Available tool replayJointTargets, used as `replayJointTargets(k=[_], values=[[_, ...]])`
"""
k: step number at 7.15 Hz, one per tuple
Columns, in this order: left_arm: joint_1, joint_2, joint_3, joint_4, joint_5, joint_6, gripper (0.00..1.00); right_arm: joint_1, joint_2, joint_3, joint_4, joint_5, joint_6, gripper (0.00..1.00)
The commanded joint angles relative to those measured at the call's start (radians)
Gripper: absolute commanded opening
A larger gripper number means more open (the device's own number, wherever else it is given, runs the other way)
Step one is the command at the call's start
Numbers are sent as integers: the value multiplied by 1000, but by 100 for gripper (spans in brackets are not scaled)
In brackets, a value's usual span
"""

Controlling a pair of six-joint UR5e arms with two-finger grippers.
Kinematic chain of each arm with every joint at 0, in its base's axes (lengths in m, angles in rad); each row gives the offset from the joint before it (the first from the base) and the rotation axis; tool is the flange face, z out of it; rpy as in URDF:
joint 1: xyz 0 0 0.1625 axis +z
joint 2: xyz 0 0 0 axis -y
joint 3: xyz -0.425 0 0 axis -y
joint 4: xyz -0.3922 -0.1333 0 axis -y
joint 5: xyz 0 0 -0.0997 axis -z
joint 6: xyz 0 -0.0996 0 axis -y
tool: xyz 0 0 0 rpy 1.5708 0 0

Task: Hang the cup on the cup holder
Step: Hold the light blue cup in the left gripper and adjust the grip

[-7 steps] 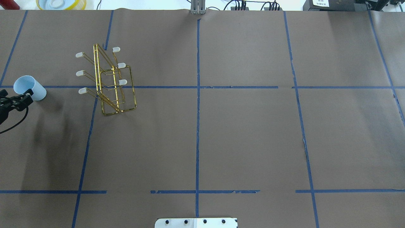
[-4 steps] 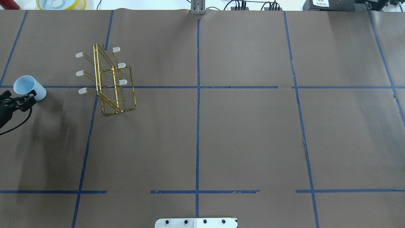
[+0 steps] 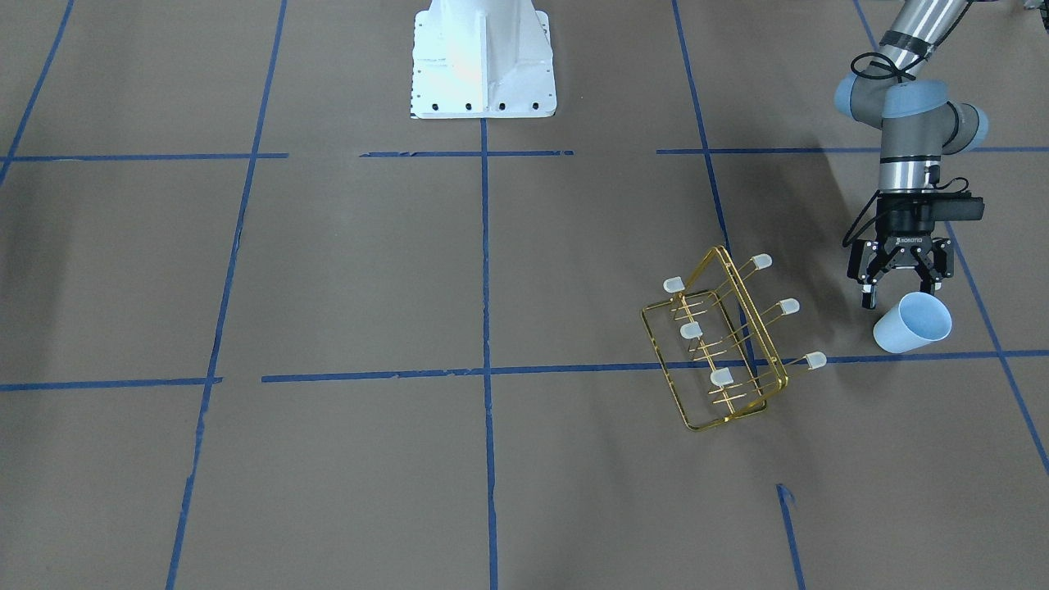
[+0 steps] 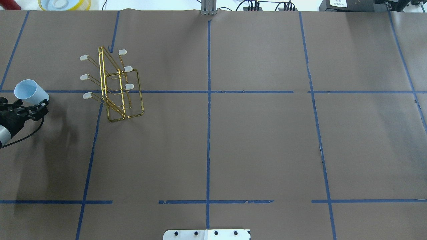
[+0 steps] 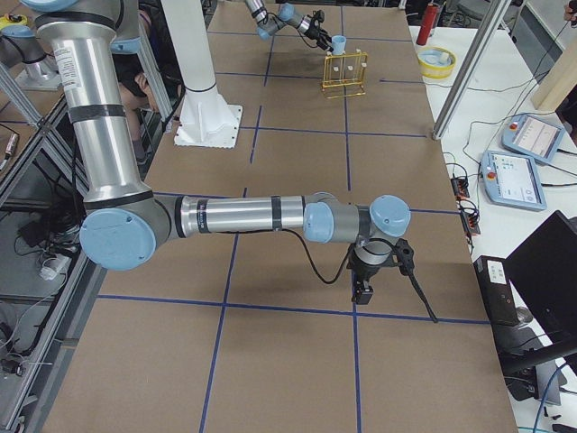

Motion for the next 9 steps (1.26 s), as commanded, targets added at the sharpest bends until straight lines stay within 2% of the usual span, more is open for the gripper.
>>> replayJointTargets(k=[1,3,4,9], values=[[13,-4,20,-2,-6,0,100,0,0,0,0,0,0,100],[-25,-10,21,-2,-26,-2,100,0,0,0,0,0,0,100],[-67,-27,21,0,-89,0,100,0,0,0,0,0,0,100],[-119,-102,116,1,-131,6,100,0,0,0,0,0,0,100]])
